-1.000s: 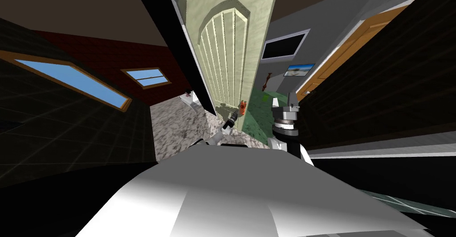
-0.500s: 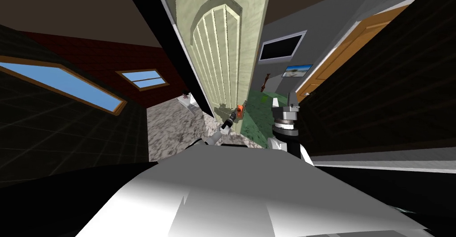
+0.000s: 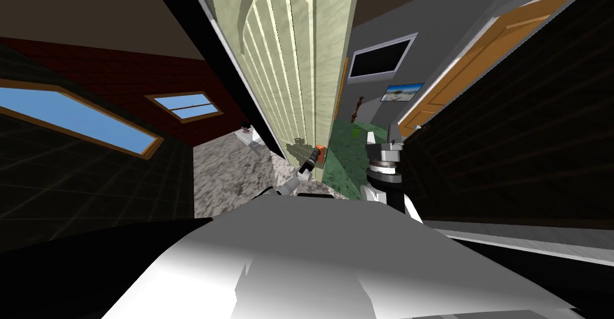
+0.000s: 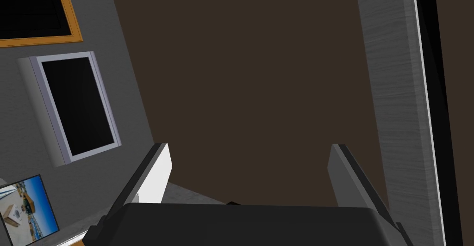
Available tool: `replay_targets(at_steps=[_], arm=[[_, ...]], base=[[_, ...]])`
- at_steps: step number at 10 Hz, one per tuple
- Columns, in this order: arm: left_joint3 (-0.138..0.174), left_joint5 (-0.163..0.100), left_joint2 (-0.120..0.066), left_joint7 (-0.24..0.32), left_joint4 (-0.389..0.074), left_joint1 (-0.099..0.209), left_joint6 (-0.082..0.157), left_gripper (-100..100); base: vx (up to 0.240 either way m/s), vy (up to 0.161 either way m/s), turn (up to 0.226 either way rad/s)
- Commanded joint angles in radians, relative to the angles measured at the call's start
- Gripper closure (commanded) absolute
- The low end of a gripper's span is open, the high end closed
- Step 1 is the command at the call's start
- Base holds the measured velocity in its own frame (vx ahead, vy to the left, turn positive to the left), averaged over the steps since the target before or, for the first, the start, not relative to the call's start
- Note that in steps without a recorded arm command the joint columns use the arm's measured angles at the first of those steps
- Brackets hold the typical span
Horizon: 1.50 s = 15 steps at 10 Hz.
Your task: Push the door open
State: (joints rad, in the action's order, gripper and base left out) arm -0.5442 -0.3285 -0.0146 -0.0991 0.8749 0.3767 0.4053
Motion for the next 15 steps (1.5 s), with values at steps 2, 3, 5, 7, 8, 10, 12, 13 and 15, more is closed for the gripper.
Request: replay_targets(at_steps=[2, 3, 5, 7, 8, 10, 12, 13, 15], arm=[[0.0, 0.0, -0.001, 0.0, -0.001, -0.002, -0.001, 100], [0.0, 0.0, -0.001, 0.0, -0.001, -0.002, -0.001, 100], [0.0, 0.0, -0.001, 0.0, -0.001, -0.002, -0.001, 100], [0.025, -0.002, -0.015, -0.004, -0.005, 0.007, 0.002, 100], [0.035, -0.002, -0.021, -0.006, -0.007, 0.008, 0.002, 100], [0.054, -0.003, -0.031, -0.01, -0.013, 0.01, 0.003, 100], [0.076, -0.004, -0.039, -0.014, -0.018, 0.011, 0.005, 100], [0.092, -0.005, -0.045, -0.017, -0.023, 0.013, 0.006, 100], [0.108, -0.006, -0.05, -0.02, -0.027, 0.014, 0.007, 100]], base=[[-0.013, 0.012, -0.015], [0.0, 0.0, 0.0], [0.0, 0.0, 0.0], [0.097, -0.135, 0.034], [0.119, -0.18, 0.077], [0.122, -0.16, 0.035], [0.14, -0.171, 0.05], [0.143, -0.176, 0.051], [0.145, -0.159, 0.066]])
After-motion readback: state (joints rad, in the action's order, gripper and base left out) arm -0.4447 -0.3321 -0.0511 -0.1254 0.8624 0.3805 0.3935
